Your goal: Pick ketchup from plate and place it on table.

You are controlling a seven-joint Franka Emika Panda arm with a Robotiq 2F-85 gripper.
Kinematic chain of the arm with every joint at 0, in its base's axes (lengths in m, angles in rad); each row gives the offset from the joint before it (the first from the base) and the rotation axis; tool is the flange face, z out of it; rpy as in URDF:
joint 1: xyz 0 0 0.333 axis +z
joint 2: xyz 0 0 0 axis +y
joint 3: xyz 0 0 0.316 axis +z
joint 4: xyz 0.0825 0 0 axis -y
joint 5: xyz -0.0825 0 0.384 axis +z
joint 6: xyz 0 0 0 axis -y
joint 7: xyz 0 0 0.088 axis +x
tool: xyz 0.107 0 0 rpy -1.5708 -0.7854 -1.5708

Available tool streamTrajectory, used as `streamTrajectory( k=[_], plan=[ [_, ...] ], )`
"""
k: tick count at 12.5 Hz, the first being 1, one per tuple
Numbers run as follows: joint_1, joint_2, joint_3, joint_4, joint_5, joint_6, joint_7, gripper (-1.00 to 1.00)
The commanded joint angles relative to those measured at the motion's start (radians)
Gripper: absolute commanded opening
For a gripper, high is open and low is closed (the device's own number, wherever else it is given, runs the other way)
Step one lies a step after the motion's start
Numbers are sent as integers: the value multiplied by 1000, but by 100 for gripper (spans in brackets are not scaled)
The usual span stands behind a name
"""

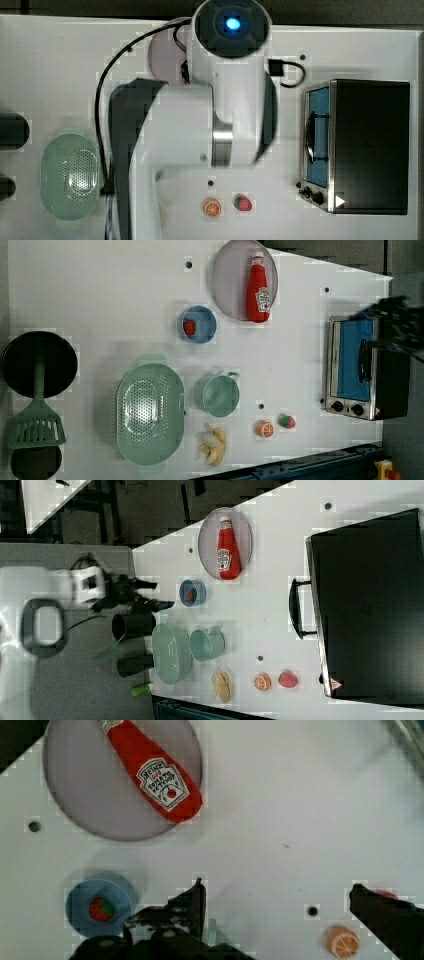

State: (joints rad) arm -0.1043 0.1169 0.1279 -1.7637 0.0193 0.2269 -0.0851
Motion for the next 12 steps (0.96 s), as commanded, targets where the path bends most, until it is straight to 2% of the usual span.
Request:
streamTrajectory(
  k=[1, 5, 7, 12],
  plan=[
    [7, 116, 19, -19, 6, 84, -185, 100],
    [18, 268, 23, 0, -7, 266, -416, 100],
    [22, 340, 23, 20, -44, 358, -533, 100],
    [43, 508, 22, 98, -108, 467, -590, 100]
  ],
)
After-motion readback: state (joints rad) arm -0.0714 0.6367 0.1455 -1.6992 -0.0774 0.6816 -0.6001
